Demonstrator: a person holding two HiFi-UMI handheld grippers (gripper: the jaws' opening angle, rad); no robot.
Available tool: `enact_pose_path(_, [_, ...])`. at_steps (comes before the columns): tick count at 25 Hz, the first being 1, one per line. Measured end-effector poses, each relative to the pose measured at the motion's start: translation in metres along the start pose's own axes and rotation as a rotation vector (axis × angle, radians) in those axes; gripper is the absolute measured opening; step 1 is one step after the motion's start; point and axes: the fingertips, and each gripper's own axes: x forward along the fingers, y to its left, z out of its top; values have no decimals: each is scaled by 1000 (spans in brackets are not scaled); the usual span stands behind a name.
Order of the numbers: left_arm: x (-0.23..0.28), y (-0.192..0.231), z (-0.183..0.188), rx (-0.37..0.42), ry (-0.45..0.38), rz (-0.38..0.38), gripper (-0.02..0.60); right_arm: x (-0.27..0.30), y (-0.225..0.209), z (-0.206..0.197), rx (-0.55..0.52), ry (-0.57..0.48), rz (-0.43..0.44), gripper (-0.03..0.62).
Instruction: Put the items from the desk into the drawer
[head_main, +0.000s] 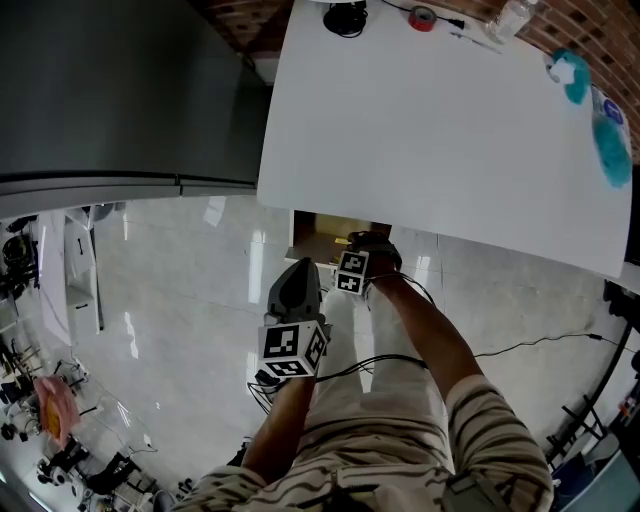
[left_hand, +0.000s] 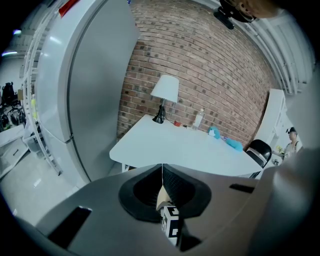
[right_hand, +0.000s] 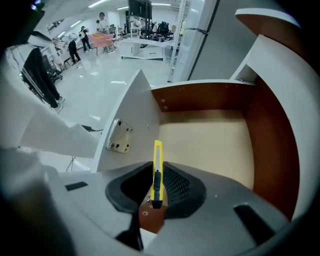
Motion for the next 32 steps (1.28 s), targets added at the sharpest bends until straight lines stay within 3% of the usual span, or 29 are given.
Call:
enact_pose_path(26, [-2, 13, -14, 4, 27, -10, 8, 19, 6, -7, 32, 26, 26, 69])
enact_pose_path(32, [0, 12, -14, 7, 30, -21, 8, 16, 8, -11, 53, 18, 40, 95])
